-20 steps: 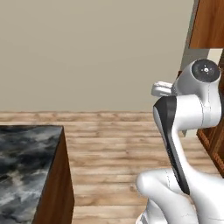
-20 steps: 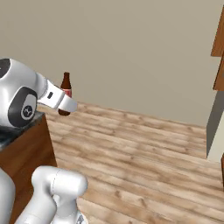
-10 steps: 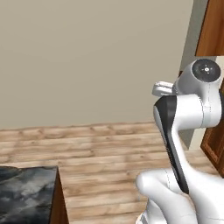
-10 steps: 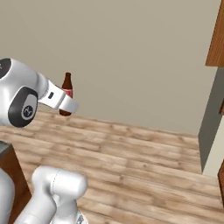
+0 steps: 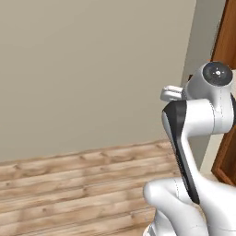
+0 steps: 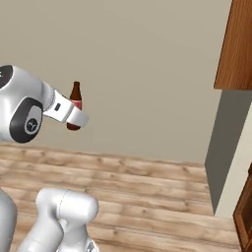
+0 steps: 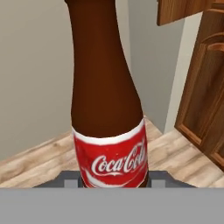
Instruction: Pick the juice, can, bottled drink from the counter and place them in the open cabinet.
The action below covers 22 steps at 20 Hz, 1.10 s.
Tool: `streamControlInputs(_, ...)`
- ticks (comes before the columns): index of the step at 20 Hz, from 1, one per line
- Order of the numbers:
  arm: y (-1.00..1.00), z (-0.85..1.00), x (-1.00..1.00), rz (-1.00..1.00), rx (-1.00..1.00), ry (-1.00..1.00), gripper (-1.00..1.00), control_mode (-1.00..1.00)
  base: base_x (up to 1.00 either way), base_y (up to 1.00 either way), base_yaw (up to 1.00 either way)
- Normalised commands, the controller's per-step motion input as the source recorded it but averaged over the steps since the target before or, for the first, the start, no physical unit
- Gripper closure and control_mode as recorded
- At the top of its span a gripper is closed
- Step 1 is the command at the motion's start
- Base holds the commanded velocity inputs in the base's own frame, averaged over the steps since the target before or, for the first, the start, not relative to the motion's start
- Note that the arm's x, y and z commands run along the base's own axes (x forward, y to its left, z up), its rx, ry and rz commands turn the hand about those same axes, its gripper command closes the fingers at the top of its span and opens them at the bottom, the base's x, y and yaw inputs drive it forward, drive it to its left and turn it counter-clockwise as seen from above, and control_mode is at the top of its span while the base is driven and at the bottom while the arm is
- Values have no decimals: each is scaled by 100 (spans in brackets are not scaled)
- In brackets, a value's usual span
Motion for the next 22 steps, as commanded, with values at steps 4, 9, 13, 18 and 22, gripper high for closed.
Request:
streamControlInputs(4,0,0,0,0,0,0,100,100,100,15,-30)
streamControlInputs(9,0,0,0,0,0,0,100,100,80,5,-49)
streamControlInputs(13,0,0,0,0,0,0,100,100,9,-8,-83)
streamControlInputs(18,0,0,0,0,0,0,100,100,0,-16,-89)
streamControlInputs(22,0,0,0,0,0,0,100,100,25,-9,-84)
